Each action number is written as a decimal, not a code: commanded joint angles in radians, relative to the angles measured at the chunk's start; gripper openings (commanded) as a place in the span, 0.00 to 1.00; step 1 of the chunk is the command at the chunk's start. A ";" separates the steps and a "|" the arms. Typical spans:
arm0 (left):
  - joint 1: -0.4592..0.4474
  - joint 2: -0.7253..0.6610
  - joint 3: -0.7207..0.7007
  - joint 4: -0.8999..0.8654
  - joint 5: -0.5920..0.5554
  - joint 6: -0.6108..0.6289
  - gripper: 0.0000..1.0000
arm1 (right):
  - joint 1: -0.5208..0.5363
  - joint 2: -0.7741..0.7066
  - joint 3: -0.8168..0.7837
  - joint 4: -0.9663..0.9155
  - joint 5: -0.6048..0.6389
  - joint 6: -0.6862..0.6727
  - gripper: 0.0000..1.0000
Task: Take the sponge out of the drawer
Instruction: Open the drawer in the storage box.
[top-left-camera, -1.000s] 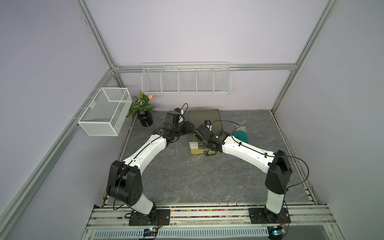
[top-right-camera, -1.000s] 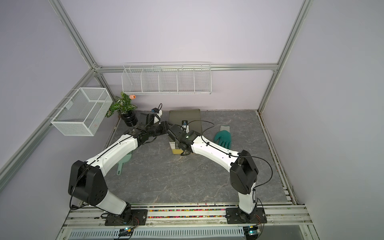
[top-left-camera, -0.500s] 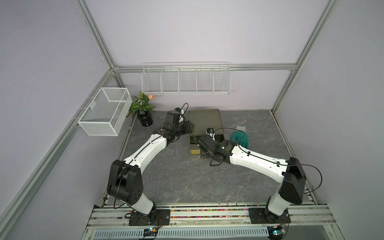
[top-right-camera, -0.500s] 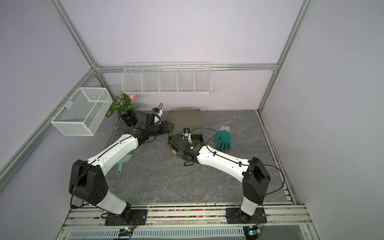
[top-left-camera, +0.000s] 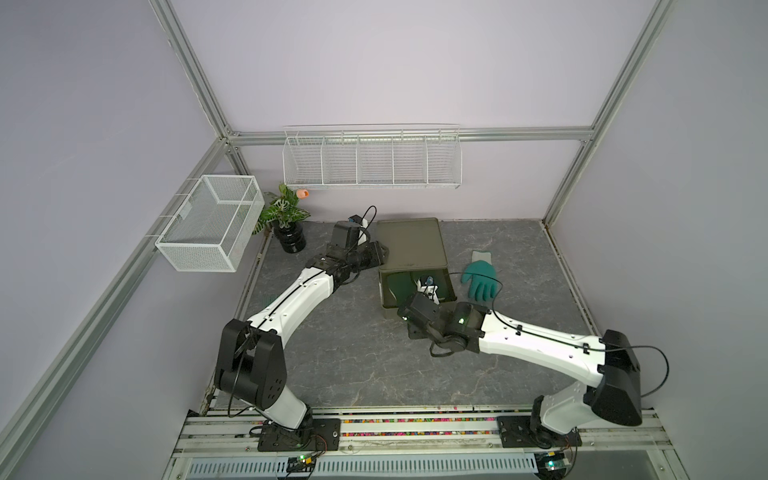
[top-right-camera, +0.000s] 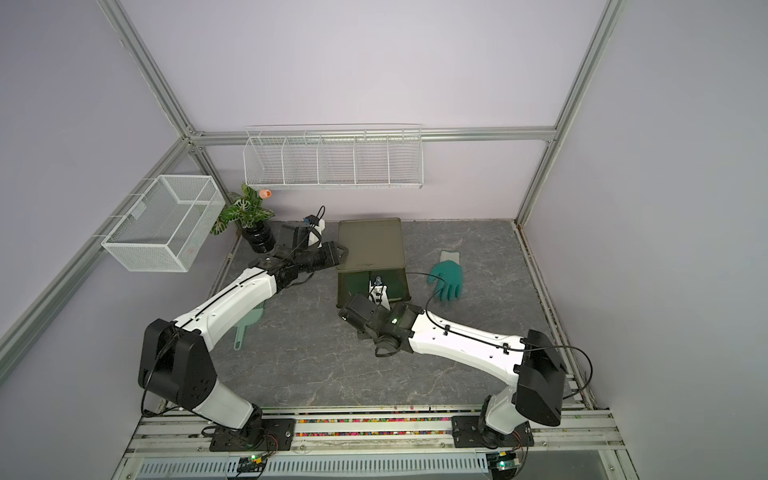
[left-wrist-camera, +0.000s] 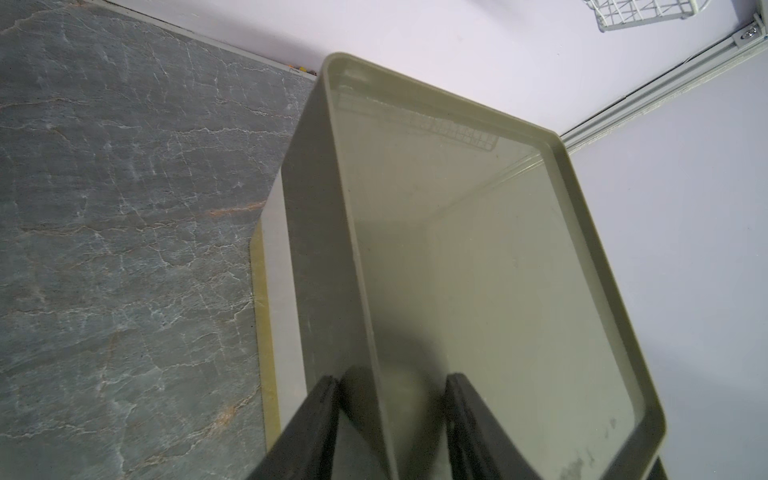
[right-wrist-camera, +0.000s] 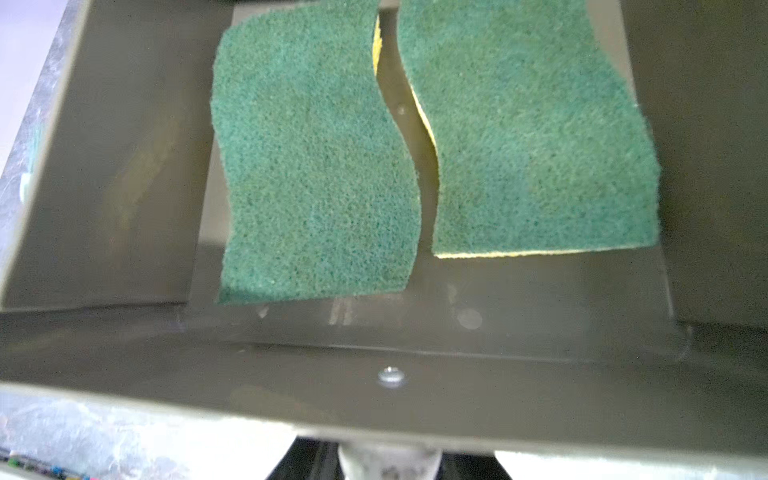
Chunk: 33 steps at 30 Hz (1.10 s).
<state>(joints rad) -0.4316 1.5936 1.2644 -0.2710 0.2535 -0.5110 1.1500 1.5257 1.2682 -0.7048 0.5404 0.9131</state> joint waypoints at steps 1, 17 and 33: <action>-0.005 0.026 0.021 -0.032 0.021 0.024 0.46 | 0.049 -0.052 -0.012 0.046 0.048 0.014 0.10; -0.005 0.025 0.024 -0.035 0.023 0.025 0.46 | 0.126 -0.096 -0.061 0.039 0.062 0.087 0.19; -0.005 0.023 0.026 -0.039 0.024 0.028 0.48 | 0.128 -0.105 -0.066 0.032 0.038 0.077 0.62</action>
<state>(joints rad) -0.4320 1.5951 1.2655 -0.2718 0.2581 -0.5068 1.2743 1.4475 1.2076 -0.6800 0.5774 0.9985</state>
